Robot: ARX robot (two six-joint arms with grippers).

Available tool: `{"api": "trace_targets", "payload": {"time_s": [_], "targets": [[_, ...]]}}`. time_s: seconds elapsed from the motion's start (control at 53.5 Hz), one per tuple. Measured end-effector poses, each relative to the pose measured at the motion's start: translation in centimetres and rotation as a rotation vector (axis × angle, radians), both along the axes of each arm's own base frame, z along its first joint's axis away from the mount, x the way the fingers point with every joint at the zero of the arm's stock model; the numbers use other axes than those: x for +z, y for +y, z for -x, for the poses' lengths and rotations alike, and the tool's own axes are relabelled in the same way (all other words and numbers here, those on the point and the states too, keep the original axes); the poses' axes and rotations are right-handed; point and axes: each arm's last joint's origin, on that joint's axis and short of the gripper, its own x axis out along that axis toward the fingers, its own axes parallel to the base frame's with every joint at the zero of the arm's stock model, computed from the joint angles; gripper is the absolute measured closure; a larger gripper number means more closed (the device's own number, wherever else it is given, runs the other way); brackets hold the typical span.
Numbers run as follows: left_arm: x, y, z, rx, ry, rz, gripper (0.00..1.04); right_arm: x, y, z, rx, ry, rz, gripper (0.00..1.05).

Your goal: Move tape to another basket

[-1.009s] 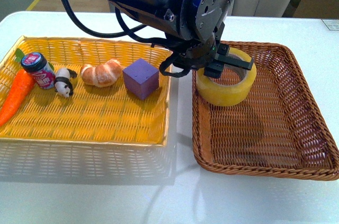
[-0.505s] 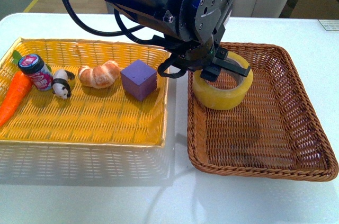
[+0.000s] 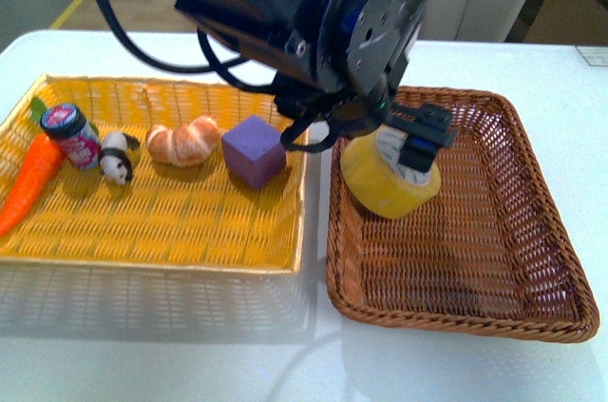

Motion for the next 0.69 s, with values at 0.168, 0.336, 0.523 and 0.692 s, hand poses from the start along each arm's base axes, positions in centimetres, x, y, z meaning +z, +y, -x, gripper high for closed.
{"api": "trace_targets", "payload": {"time_s": [0.168, 0.336, 0.523, 0.692], "targets": [[3.6, 0.6, 1.5, 0.027, -0.043, 0.128, 0.09, 0.0, 0.0, 0.0, 0.0, 0.0, 0.0, 0.09], [6.0, 3.9, 1.7, 0.116, -0.052, 0.23, 0.09, 0.0, 0.0, 0.0, 0.0, 0.0, 0.0, 0.09], [5.9, 6.9, 1.4, 0.212, -0.028, 0.257, 0.09, 0.0, 0.0, 0.0, 0.001, 0.0, 0.0, 0.09], [5.7, 6.4, 1.8, 0.201, -0.015, 0.263, 0.09, 0.0, 0.0, 0.0, 0.0, 0.0, 0.0, 0.09]]}}
